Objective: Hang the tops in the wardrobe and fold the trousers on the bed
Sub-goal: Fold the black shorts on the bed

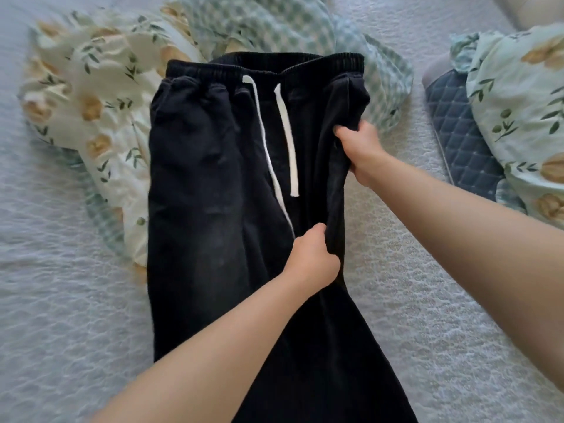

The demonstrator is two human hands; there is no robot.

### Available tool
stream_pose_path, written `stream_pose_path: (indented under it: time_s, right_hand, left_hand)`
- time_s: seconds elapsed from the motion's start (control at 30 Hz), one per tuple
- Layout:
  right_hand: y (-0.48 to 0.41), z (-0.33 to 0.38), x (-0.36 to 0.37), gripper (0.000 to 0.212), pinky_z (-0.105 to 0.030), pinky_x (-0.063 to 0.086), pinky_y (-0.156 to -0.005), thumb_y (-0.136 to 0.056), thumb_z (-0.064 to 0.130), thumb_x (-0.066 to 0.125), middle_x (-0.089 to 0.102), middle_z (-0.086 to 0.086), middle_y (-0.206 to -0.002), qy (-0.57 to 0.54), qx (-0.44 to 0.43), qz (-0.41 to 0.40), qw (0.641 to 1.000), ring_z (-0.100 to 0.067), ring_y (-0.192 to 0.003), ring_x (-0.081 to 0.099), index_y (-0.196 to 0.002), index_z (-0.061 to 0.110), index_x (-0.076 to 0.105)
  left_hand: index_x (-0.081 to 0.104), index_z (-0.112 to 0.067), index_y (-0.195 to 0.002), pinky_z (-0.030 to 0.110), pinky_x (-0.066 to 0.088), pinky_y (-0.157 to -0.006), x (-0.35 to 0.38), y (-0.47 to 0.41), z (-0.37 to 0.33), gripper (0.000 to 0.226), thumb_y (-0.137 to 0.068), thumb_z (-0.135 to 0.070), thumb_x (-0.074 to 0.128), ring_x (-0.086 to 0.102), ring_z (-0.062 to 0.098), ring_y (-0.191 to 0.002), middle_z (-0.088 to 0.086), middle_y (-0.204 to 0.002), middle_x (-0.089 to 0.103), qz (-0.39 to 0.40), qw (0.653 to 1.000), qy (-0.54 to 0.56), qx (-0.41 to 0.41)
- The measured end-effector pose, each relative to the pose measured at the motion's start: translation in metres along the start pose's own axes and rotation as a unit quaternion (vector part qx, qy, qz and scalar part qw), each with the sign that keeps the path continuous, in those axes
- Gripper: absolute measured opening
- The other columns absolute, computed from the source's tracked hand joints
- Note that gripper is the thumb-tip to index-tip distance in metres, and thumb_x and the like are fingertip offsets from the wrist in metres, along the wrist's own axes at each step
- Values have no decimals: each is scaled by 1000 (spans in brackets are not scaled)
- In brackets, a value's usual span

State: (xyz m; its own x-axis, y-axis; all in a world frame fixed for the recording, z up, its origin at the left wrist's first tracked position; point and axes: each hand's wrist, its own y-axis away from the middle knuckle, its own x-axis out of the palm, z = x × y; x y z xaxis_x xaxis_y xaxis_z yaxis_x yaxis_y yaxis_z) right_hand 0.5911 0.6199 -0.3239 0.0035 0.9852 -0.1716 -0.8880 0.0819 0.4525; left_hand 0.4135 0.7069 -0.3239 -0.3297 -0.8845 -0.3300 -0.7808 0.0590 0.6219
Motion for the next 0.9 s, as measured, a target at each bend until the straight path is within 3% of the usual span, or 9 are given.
stream_pose_path:
  time_s: [0.2, 0.3, 0.37, 0.43, 0.57, 0.63, 0.77, 0.83, 0.9]
  right_hand:
    - [35, 27, 86, 33, -41, 52, -96, -95, 21, 56, 63, 1, -116, -12, -107, -53, 993, -18, -108, 62, -126, 16, 48]
    - [43, 48, 129, 26, -16, 50, -79, -97, 14, 52, 61, 4, -102, 17, -173, -45, 984, -10, -92, 60, -123, 8, 49]
    - [49, 62, 159, 22, -10, 46, -61, -99, 13, 49, 59, 7, -90, 46, -196, -24, 979, -5, -77, 57, -121, 9, 50]
    - [51, 68, 189, 23, -16, 47, -55, -100, 15, 46, 57, 5, -85, 60, -188, -15, 980, -8, -70, 56, -122, 10, 48]
    - [54, 78, 236, 26, -44, 56, -67, -100, 17, 45, 56, 2, -82, 73, -179, -35, 981, -22, -74, 60, -125, 10, 41]
    - [55, 80, 254, 30, -45, 55, -69, -100, 16, 46, 59, 1, -83, 80, -192, -38, 977, -25, -77, 62, -128, 8, 40]
    - [59, 69, 282, 46, -42, 52, -66, -99, 24, 50, 69, -9, -91, 250, -318, -11, 915, -27, -78, 66, -141, 10, 35]
    - [55, 60, 288, 51, -40, 51, -64, -100, 38, 46, 67, -8, -94, 415, -302, 11, 858, -28, -79, 64, -142, 13, 34]
    - [53, 57, 291, 58, -39, 52, -68, -98, 53, 40, 62, -5, -96, 492, -231, 67, 837, -27, -84, 62, -141, 13, 35]
  left_hand:
    - [58, -28, -117, 39, 62, -76, -97, 28, 59, 50, -83, 6, 43, 67, 20, -93, -3, -109, 65, 20, 999, 25, -43]
    - [58, -35, -112, 32, 61, -75, -139, 47, 82, 55, -89, 13, 46, 67, 13, -97, -5, -112, 68, 59, 994, 75, -52]
    - [59, -33, -112, 29, 61, -74, -163, 58, 92, 52, -91, 13, 49, 67, 11, -100, -6, -112, 69, 68, 989, 115, -56]
    - [62, -27, -114, 31, 60, -75, -187, 67, 102, 48, -91, 14, 50, 69, 14, -100, -4, -112, 71, 72, 982, 160, -64]
    - [64, -17, -119, 41, 60, -81, -230, 72, 122, 48, -90, 18, 49, 72, 23, -99, 7, -111, 73, 58, 966, 243, -72]
    - [65, -15, -118, 44, 59, -82, -245, 70, 135, 47, -89, 19, 49, 72, 26, -98, 11, -110, 73, 53, 963, 255, -75]
    - [62, -15, -124, 39, 59, -84, -251, 65, 160, 48, -90, 17, 49, 70, 22, -103, 7, -118, 70, 74, 960, 250, -102]
    - [60, -18, -126, 37, 58, -89, -247, 62, 168, 48, -92, 13, 49, 68, 17, -107, 0, -119, 69, 86, 967, 215, -107]
    - [58, -19, -130, 37, 56, -94, -243, 57, 173, 45, -93, 6, 53, 66, 15, -110, -4, -121, 68, 109, 970, 185, -111]
